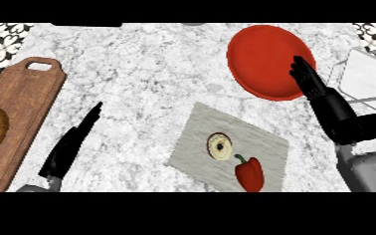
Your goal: Pick the bell pepper from the placemat and place it in the tiered shelf
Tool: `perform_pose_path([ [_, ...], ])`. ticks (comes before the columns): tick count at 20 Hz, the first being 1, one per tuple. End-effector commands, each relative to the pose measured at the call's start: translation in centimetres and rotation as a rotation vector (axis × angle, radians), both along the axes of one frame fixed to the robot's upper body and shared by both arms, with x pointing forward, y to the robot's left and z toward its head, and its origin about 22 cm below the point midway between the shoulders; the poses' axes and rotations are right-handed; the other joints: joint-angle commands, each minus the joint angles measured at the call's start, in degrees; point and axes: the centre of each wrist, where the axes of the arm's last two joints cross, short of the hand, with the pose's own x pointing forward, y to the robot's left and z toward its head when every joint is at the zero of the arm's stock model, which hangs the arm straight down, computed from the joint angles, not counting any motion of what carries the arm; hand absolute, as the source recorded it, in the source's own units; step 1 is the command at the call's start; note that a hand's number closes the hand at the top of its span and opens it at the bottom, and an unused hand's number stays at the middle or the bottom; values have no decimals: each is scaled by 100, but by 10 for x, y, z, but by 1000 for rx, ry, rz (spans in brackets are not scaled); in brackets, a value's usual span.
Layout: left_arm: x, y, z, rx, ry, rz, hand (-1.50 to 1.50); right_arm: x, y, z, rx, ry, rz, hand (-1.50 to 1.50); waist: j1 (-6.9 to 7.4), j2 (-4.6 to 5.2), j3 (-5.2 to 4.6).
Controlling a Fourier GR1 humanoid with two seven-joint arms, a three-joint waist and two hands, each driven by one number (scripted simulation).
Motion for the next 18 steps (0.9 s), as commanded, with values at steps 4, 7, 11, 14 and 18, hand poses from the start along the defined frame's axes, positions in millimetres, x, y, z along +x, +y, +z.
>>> perform_pose_path([
  [4,-10,31,-9,-182,115,271,0,-22,-47,15,-86,-159,-135,150,-322,-283,-35],
  [7,-11,14,-18,-272,171,352,0,-39,-122,16,-592,-26,-375,150,-575,-220,-138],
  [11,7,11,-7,-353,225,365,0,-86,-112,-35,-247,87,-419,-150,-380,-268,-32],
  [14,13,-2,-3,-359,227,347,0,-96,-121,-37,-244,33,-315,-150,-263,-259,-30],
  [18,7,7,-8,-365,222,372,0,-106,-103,-10,-276,58,-92,-150,-297,-268,-38],
])
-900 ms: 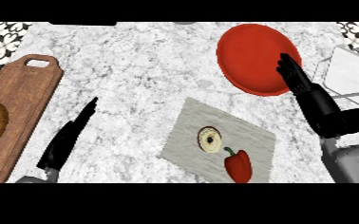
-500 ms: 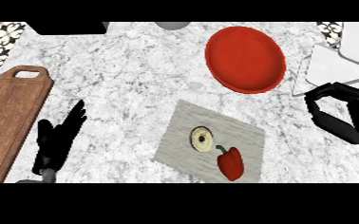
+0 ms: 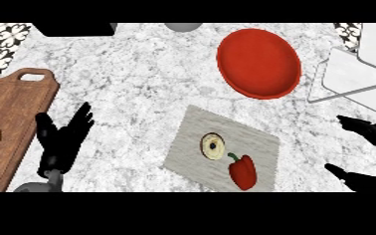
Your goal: Pick the bell pepper from the placemat and place it in the tiered shelf
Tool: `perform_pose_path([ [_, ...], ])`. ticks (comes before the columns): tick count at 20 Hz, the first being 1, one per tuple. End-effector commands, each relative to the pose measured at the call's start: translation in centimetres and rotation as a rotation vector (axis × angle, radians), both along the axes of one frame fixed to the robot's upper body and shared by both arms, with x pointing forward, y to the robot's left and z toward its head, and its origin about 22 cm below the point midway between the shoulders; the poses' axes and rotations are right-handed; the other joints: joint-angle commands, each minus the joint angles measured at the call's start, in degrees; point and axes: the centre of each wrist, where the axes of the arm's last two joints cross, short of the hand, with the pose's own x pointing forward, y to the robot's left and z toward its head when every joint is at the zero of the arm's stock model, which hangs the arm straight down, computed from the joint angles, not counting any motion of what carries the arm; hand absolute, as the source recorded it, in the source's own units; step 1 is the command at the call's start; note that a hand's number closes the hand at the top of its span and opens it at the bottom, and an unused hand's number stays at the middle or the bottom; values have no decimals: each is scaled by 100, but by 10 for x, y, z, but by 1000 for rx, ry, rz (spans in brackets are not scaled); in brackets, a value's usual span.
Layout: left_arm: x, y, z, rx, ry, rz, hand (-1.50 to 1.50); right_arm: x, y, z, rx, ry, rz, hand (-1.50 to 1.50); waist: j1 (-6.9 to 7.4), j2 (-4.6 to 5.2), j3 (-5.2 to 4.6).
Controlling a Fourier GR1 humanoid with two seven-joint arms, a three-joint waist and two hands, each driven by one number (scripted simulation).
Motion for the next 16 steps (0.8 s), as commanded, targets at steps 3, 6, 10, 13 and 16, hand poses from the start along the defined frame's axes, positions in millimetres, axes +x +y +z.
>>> perform_pose_path([
  [3,15,4,22,-18,12,14,0,-26,6,49,-54,103,221,-150,-61,-19,-12],
  [6,4,10,7,-15,15,21,0,-13,25,75,-103,125,255,-150,62,3,-12],
  [10,3,-8,-3,-18,9,9,0,-31,70,100,-192,198,260,-150,41,0,-17],
  [13,1,-4,-9,-19,16,-4,0,-36,98,110,-234,249,198,-150,83,16,-18],
  [16,11,-14,2,-32,23,-29,0,-34,120,123,-274,254,107,-150,125,19,-19],
])
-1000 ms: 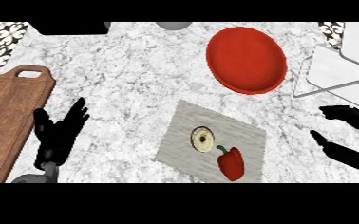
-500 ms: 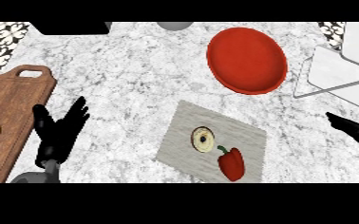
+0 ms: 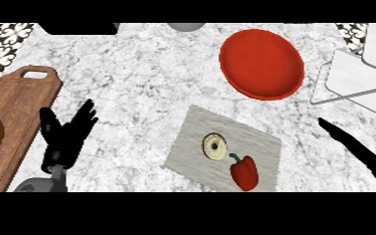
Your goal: Pick the bell pepper from the placemat and place it in the tiered shelf
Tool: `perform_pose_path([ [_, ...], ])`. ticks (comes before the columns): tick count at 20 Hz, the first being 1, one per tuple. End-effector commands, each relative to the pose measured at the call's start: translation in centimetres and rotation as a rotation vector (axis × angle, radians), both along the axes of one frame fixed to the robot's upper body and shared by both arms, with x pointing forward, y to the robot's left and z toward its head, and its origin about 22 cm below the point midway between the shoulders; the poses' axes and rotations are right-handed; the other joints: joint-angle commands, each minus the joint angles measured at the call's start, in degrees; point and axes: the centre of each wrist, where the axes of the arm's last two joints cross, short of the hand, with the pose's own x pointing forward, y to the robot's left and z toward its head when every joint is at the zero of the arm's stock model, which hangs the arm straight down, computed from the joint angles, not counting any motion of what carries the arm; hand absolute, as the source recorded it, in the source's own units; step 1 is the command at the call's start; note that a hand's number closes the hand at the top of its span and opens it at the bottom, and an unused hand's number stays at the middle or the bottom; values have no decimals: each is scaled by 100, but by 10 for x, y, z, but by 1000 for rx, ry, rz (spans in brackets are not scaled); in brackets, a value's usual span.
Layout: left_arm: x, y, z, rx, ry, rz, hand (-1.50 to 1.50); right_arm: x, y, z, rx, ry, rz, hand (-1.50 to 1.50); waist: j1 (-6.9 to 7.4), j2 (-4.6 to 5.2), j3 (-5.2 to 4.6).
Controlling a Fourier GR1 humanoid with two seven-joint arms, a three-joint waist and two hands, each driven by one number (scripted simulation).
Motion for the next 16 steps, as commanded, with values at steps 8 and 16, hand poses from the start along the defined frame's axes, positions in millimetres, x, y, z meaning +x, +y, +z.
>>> perform_pose_path([
  [8,11,-3,18,4,2,-24,0,20,84,-4,-210,98,-133,-150,68,13,3],
  [16,7,2,-10,-6,13,-6,0,18,145,-29,-331,159,-88,-150,5,9,3],
])
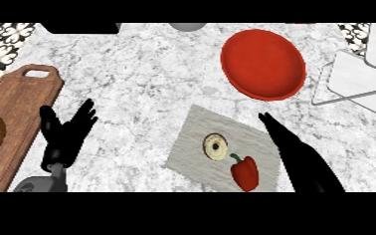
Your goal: Pick the bell pepper from the placemat and place it in the tiered shelf
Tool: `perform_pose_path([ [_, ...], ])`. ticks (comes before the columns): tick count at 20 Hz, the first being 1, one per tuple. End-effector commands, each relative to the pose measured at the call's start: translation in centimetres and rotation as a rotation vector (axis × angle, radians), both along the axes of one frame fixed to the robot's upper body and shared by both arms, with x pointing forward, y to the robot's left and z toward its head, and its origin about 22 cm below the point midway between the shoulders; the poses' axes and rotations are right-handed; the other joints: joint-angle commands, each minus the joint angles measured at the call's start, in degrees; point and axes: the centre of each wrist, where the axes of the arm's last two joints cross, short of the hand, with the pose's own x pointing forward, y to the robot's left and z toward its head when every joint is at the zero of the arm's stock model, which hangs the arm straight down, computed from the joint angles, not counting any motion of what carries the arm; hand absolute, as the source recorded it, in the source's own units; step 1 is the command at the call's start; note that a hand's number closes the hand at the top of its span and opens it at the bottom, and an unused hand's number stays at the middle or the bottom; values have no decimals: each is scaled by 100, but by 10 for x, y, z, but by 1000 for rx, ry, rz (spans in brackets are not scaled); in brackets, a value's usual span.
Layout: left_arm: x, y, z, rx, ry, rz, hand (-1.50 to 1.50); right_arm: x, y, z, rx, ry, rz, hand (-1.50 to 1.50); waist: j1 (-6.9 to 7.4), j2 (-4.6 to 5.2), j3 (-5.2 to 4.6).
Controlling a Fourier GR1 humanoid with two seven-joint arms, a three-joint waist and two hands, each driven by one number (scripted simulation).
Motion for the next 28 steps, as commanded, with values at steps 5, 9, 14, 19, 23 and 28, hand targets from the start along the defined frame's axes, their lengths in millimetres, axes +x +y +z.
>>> perform_pose_path([
  [5,5,10,2,-13,1,7,0,2,23,-20,-111,79,-67,-150,-48,-5,3],
  [9,-7,1,-13,-17,4,1,0,4,27,-37,-152,65,-76,-150,-43,-2,4],
  [14,-15,7,-7,18,-4,30,0,-8,37,-44,-153,49,-84,-150,-39,-7,5],
  [19,7,12,22,1,2,11,0,-6,39,-59,-168,75,-100,-150,-41,-6,7],
  [23,-11,4,4,-16,7,3,0,-20,34,-72,-215,49,-107,-150,-49,-9,6],
  [28,0,1,8,-9,-8,-1,0,-2,16,-98,-260,52,-136,-150,-49,-5,7],
])
